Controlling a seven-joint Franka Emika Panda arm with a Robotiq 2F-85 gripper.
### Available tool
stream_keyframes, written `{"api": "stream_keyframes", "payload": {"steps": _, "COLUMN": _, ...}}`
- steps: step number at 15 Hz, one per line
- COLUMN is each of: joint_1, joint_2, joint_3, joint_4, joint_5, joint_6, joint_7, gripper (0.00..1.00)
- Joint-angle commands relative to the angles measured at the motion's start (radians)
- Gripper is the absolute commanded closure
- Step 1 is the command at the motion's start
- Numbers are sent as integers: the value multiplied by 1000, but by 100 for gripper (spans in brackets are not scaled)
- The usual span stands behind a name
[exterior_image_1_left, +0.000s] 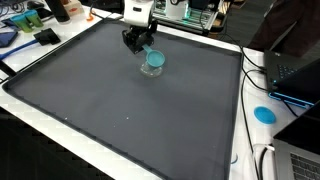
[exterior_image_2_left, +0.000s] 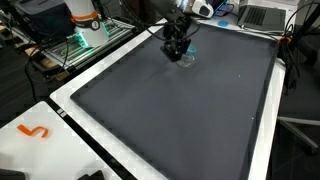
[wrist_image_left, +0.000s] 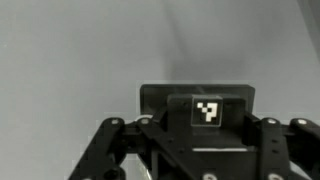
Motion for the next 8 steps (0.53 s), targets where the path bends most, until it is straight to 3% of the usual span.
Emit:
{"api": "stream_keyframes", "payload": {"steps": 1, "joint_1": 3, "joint_2": -96, "joint_3": 15, "joint_4": -45, "joint_5": 53, "joint_6": -8, "joint_7": 3, "gripper": 72}}
{"api": "stream_keyframes", "payload": {"steps": 5, "joint_1": 20, "joint_2": -168, "joint_3": 33, "joint_4": -38, "joint_5": 133, "joint_6": -27, "joint_7": 24, "gripper": 72}}
{"api": "stream_keyframes", "payload": {"steps": 8, "joint_1": 55, "joint_2": -214, "joint_3": 40, "joint_4": -23, "joint_5": 114, "joint_6": -64, "joint_7": 115, "gripper": 72}}
